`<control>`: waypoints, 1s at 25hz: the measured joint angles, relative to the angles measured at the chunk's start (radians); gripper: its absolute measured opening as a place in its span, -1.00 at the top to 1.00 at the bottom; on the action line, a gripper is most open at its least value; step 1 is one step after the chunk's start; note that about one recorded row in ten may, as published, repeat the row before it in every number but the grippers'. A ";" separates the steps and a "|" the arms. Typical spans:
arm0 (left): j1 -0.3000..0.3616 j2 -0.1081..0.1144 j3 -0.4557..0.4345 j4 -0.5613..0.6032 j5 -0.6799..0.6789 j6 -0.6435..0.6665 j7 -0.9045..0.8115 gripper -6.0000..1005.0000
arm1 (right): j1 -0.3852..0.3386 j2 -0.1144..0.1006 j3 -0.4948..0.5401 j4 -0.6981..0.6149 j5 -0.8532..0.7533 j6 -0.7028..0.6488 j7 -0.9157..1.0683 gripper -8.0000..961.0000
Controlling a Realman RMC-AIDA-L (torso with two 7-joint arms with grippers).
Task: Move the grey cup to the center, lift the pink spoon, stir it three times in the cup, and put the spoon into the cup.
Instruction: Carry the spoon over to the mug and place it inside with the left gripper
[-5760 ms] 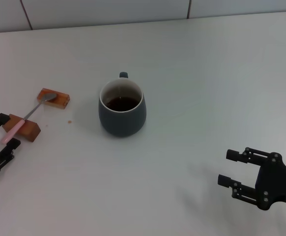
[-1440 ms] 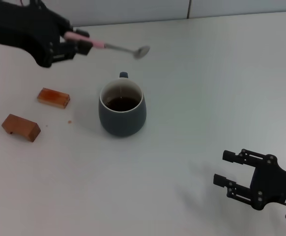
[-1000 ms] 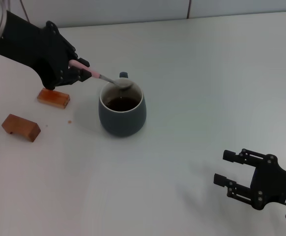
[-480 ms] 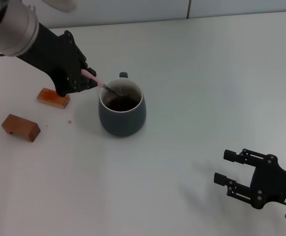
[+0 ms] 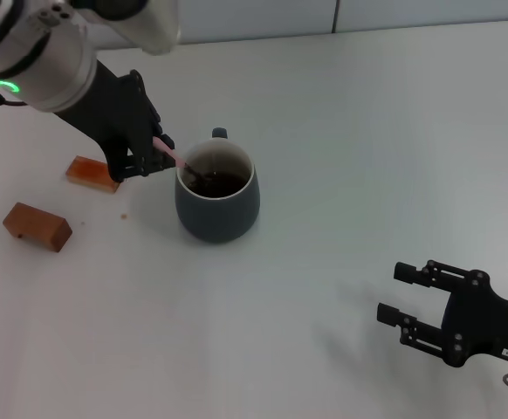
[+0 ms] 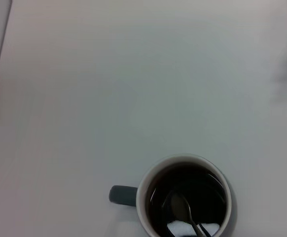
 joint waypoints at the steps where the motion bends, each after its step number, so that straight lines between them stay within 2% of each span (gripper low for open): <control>1: 0.000 0.000 0.000 0.000 0.000 0.000 0.000 0.66 | 0.000 0.000 0.000 0.000 0.000 0.000 0.000 -0.30; 9: -0.030 -0.004 0.073 -0.090 0.049 -0.070 -0.004 0.65 | 0.001 0.000 0.000 0.011 0.000 -0.001 0.000 -0.30; 19: -0.043 -0.004 0.093 -0.079 0.015 -0.022 -0.004 0.64 | 0.008 0.001 0.002 0.012 0.000 0.000 0.000 -0.30; 25: -0.052 -0.004 0.139 -0.102 0.015 -0.103 -0.027 0.63 | 0.011 0.002 0.002 0.012 0.000 0.000 0.000 -0.30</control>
